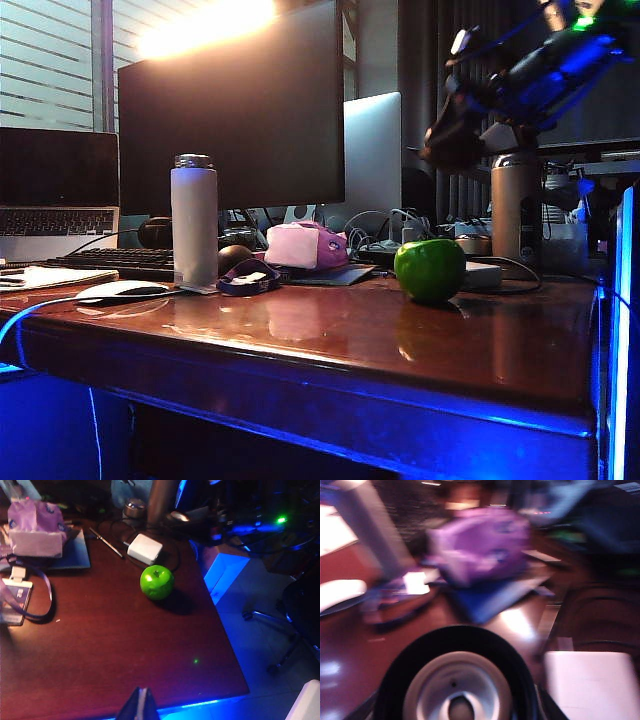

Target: Stack the black thermos bottle cap from the table onto the green apple.

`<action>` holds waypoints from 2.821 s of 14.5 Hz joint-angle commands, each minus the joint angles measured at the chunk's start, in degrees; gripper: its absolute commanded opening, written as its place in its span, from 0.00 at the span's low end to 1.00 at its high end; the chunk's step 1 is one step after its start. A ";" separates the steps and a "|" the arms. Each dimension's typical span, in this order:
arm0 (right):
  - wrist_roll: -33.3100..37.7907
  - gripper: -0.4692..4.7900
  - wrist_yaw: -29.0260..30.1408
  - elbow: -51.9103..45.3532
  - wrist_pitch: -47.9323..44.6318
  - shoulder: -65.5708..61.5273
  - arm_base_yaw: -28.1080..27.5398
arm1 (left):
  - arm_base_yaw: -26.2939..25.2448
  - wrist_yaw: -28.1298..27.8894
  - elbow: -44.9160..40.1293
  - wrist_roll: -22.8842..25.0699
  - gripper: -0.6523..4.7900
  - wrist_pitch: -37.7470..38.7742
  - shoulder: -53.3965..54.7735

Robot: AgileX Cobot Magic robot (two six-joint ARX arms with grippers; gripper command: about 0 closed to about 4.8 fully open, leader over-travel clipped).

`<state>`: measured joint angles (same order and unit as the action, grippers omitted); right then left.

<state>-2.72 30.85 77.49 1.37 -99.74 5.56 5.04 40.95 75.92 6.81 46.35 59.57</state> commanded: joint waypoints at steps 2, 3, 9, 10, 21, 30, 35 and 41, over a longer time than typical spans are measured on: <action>0.61 0.61 2.29 0.20 1.36 0.48 -0.13 | 0.90 -0.28 0.35 -1.27 0.11 -2.14 3.32; 0.61 0.61 2.32 0.20 1.40 0.48 -0.13 | 1.27 -1.31 0.33 -0.94 0.11 -2.32 3.80; 0.81 0.61 2.73 0.20 1.27 0.39 -0.07 | 1.38 -1.40 0.33 -0.55 0.11 -4.68 4.35; 0.79 0.61 2.43 0.20 1.20 0.15 -0.07 | 1.36 -1.11 0.35 -0.61 0.11 -5.40 4.33; -6.82 0.61 5.20 0.15 0.11 -5.95 3.15 | 1.38 -1.11 0.33 0.74 0.11 -5.77 4.33; -16.00 0.61 -2.67 0.13 4.92 -5.97 4.57 | 1.38 -1.09 0.35 1.38 0.11 -5.79 4.33; -16.00 0.61 -2.67 0.13 4.87 -7.50 4.59 | 1.38 -1.09 0.33 1.38 0.11 -5.79 4.33; -16.00 0.61 -2.71 0.13 5.97 -8.22 4.57 | 1.38 -1.07 0.35 1.36 0.11 -5.77 4.33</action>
<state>-18.70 28.23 77.54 6.15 -107.83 10.09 6.44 39.48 75.92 7.94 41.28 64.01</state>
